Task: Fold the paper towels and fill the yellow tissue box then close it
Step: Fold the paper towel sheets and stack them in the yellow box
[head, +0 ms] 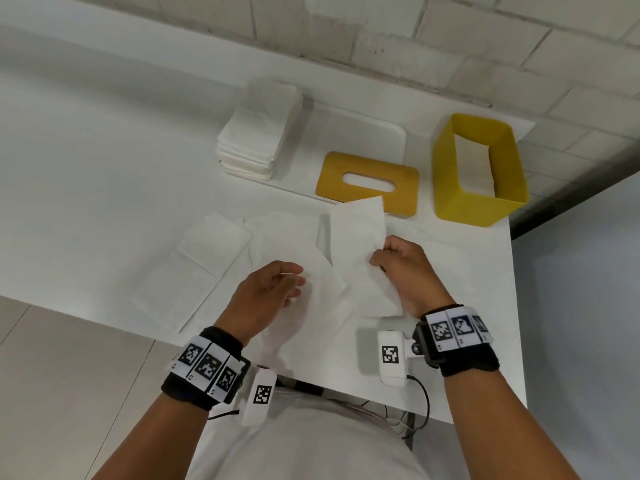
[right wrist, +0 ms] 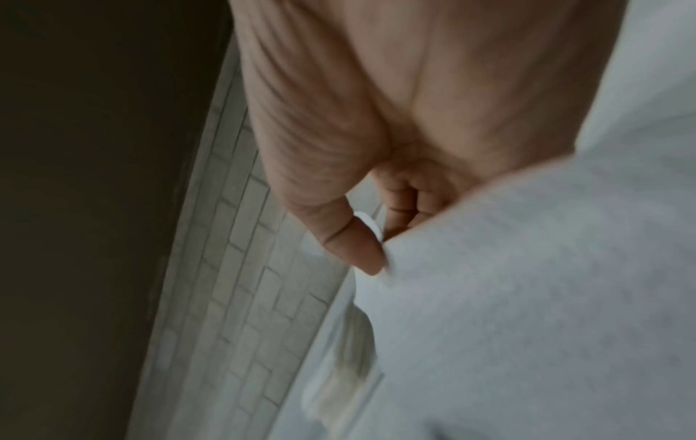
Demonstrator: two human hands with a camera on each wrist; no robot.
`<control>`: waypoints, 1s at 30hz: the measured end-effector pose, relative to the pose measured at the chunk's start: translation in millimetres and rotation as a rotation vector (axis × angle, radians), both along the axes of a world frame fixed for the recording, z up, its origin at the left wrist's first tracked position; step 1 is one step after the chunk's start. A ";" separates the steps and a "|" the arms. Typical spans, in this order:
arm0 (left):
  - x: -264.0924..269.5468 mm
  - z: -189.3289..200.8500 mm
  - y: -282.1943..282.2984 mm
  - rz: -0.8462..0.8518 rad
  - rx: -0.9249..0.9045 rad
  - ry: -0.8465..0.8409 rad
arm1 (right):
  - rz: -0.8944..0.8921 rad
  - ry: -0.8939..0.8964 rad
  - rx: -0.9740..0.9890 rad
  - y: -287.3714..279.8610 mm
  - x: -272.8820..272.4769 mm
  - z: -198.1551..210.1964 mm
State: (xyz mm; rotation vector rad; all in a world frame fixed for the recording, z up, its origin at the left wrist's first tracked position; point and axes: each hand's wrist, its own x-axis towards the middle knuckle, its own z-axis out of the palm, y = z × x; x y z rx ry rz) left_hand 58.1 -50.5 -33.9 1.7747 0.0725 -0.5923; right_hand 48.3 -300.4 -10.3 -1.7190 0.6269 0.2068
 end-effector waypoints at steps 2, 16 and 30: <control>0.3 5.7 -1.3 -0.015 -0.040 0.010 | -0.008 -0.067 0.203 0.8 -5.3 12.4; 16.7 21.7 5.1 0.178 -0.354 0.079 | 0.330 -0.019 0.135 62.4 -0.7 2.9; 49.3 -6.6 99.0 0.173 -0.025 0.046 | 0.134 0.114 -0.445 103.9 52.4 -26.2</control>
